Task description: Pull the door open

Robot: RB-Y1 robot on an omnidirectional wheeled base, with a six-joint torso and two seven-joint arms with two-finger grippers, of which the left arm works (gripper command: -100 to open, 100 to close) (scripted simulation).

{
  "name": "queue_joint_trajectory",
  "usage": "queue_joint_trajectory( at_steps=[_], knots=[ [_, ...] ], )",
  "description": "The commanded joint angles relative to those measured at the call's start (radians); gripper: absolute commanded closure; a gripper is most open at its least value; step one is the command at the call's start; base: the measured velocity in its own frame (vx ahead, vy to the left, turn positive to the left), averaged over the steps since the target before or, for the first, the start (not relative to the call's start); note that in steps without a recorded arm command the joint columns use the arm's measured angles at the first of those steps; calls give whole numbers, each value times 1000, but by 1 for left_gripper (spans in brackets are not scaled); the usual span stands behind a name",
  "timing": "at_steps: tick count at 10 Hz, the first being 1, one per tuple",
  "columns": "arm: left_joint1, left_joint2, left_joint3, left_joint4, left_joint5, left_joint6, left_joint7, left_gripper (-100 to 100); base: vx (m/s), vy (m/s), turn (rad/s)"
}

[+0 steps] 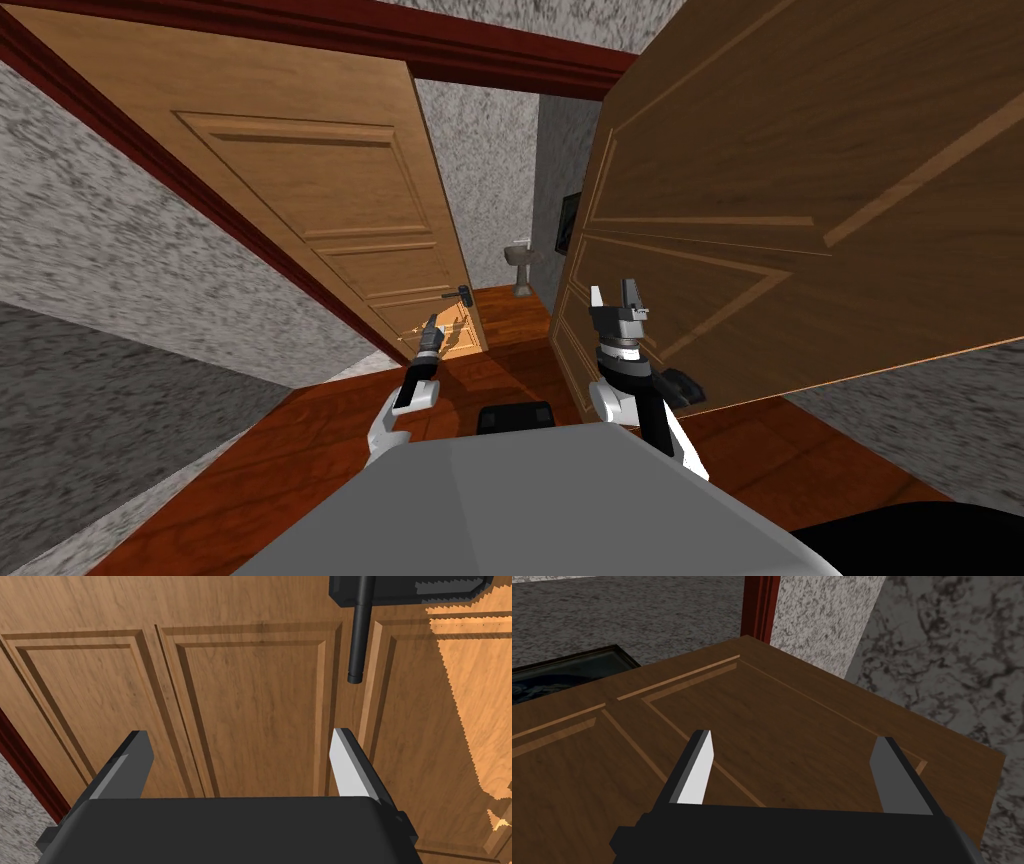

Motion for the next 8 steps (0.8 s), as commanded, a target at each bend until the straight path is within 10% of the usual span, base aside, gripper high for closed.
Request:
queue_joint_trajectory(
  at_steps=[1,8],
  knots=[
    [-11,7,4,38,7,-1,8,-100,94,18,-44],
    [-73,28,23,180,30,18,33,-100,97,25,-35]
  ],
)
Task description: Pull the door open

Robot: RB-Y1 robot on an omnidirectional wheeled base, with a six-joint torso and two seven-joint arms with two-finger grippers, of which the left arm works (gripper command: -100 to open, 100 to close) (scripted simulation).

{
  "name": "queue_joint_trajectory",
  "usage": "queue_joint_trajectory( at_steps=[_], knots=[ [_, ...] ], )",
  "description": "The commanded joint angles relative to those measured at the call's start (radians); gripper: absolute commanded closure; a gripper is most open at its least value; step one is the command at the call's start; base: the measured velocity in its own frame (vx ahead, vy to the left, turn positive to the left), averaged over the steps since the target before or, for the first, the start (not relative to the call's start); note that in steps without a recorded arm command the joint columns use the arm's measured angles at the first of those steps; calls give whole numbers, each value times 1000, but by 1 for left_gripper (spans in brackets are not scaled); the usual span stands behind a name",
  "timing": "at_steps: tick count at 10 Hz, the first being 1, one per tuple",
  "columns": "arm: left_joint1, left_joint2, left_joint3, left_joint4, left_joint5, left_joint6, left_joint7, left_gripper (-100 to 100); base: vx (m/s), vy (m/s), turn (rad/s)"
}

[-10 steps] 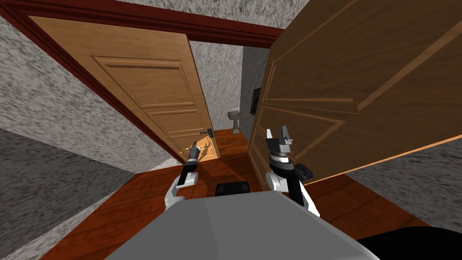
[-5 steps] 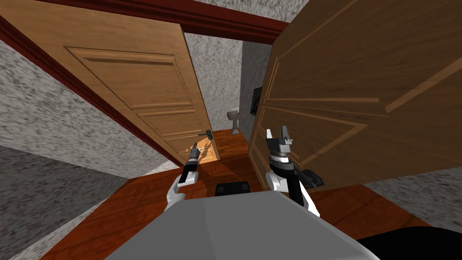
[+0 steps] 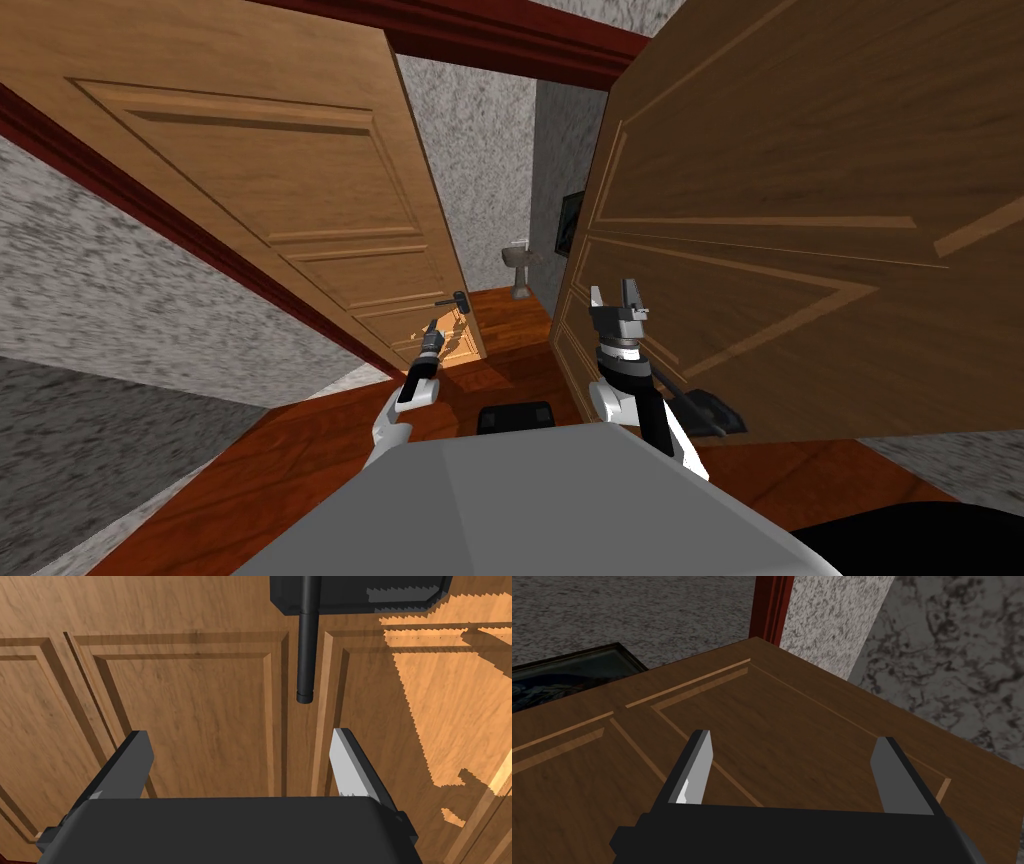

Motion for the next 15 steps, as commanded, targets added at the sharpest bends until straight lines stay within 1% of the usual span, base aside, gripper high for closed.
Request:
queue_joint_trajectory(
  at_steps=[1,2,4,7,8,9,10,12,13,15],
  knots=[
    [-12,6,4,30,5,2,7,-100,93,26,-29],
    [-19,8,6,48,8,5,10,-100,85,19,-37],
    [-45,16,13,105,18,12,20,-100,148,44,-47],
    [-65,23,19,150,25,18,28,-100,122,46,-27],
    [-69,24,21,160,27,20,30,-100,93,24,-21],
    [-65,26,20,151,26,20,30,-100,41,9,-4],
    [-66,50,35,175,37,9,45,-100,145,-36,-146],
    [-64,88,58,210,55,-8,67,-100,203,-34,-208],
    [-63,98,64,220,59,-12,74,-100,171,-17,-78],
    [-62,135,88,255,76,-29,96,-100,191,2,-162]
  ],
)
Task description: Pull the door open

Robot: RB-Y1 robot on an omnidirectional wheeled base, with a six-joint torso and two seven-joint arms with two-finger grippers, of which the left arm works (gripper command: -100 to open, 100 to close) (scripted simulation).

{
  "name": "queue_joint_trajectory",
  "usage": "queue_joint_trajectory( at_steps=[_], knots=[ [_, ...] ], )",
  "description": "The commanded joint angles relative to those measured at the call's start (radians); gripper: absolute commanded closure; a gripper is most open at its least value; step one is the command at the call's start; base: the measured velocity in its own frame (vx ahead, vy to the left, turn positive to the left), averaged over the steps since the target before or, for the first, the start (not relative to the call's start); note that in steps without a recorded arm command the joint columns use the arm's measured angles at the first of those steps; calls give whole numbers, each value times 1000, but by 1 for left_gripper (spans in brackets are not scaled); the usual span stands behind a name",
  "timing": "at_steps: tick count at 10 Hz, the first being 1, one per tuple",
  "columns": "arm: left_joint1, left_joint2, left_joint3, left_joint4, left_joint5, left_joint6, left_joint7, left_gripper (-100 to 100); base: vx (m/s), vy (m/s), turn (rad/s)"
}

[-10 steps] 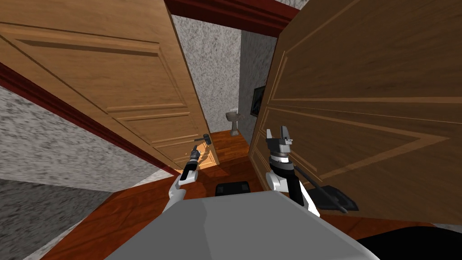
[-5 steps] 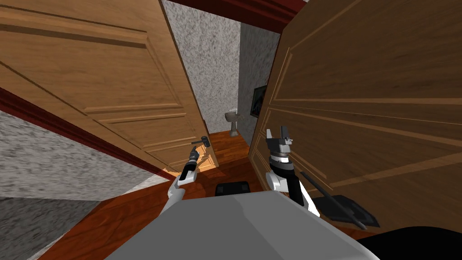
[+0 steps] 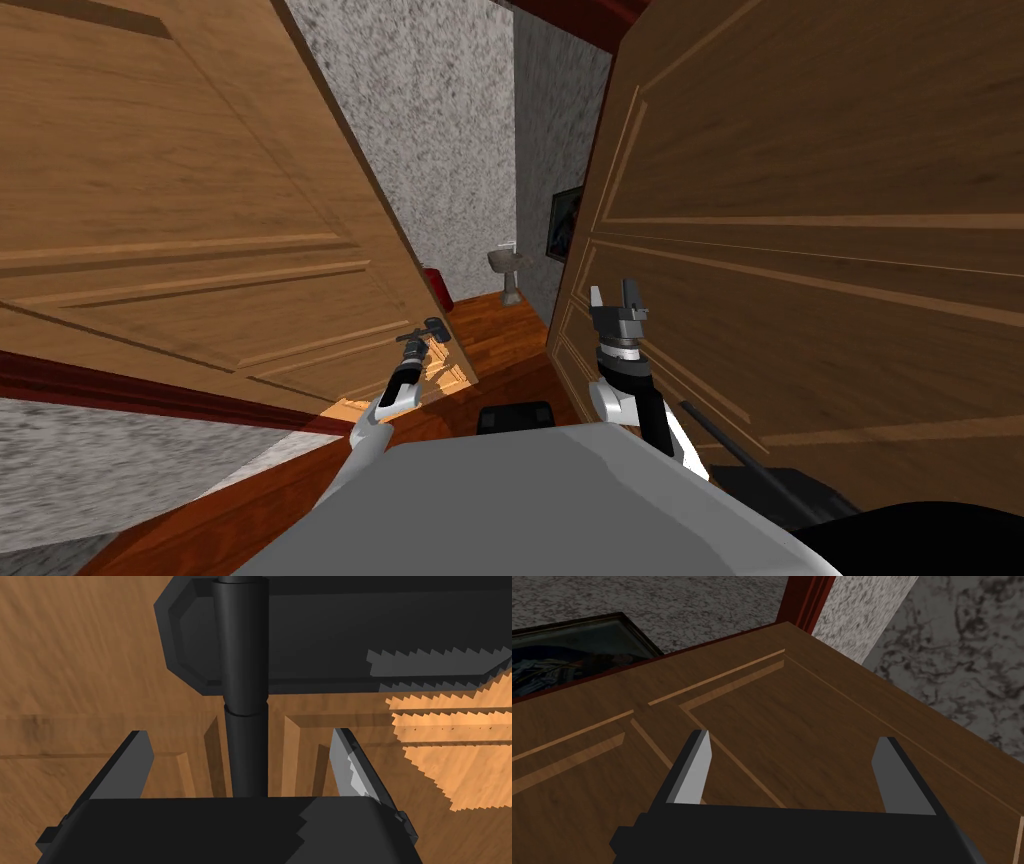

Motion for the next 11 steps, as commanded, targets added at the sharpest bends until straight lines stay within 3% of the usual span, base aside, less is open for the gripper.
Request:
queue_joint_trajectory(
  at_steps=[1,2,3,4,9,11],
  knots=[
    [4,26,16,17,12,-7,17,-100,183,28,-108],
    [4,34,20,24,15,-11,22,-100,168,28,-69],
    [10,21,17,13,11,-8,13,-100,71,14,-8],
    [10,21,17,13,11,-8,13,100,-15,-4,21],
    [10,21,17,13,11,-8,13,100,-12,-2,-5],
    [21,36,0,8,12,-16,29,100,-128,43,-116]
  ],
)
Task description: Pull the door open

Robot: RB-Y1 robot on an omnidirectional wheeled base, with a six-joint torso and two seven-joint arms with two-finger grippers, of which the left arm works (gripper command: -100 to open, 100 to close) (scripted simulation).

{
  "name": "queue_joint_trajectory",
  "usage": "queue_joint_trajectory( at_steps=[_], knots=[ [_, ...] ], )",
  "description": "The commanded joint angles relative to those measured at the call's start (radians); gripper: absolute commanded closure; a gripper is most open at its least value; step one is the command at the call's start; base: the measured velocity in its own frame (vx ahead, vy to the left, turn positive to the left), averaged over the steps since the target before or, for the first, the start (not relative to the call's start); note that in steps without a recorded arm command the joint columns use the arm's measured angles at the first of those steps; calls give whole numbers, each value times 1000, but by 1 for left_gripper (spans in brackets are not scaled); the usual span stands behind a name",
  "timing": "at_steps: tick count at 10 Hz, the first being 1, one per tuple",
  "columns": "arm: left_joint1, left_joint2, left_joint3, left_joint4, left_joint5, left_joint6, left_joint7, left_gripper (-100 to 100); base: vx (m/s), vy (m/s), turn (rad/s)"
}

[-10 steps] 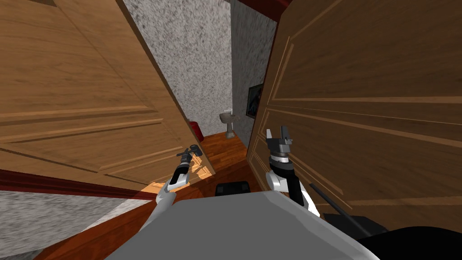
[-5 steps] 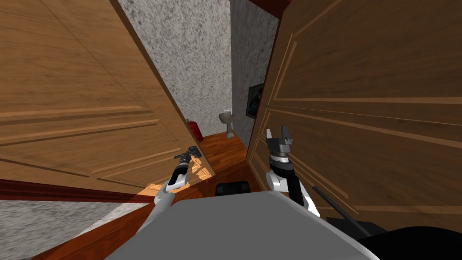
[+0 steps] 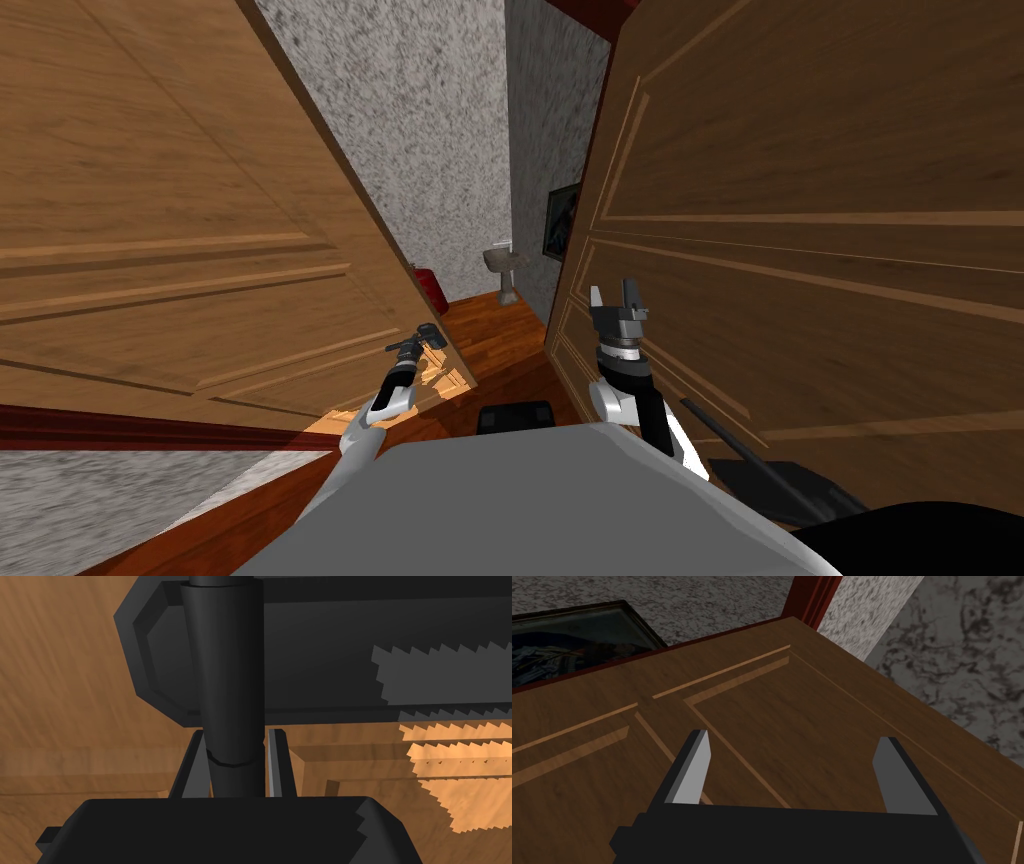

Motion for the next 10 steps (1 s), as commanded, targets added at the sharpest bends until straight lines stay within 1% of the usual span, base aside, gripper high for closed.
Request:
queue_joint_trajectory(
  at_steps=[1,4,5,8,9,10],
  knots=[
    [12,8,-14,-4,0,-4,11,100,-207,10,-110],
    [31,34,-40,-13,2,-20,39,100,-212,43,-126],
    [40,47,-54,-18,4,-27,52,100,-227,51,-155],
    [59,74,-81,-27,6,-43,80,100,-262,60,-148],
    [54,67,-78,-25,5,-38,74,100,-103,16,-46],
    [72,80,-96,-32,5,-52,90,100,-148,15,-89]
  ],
)
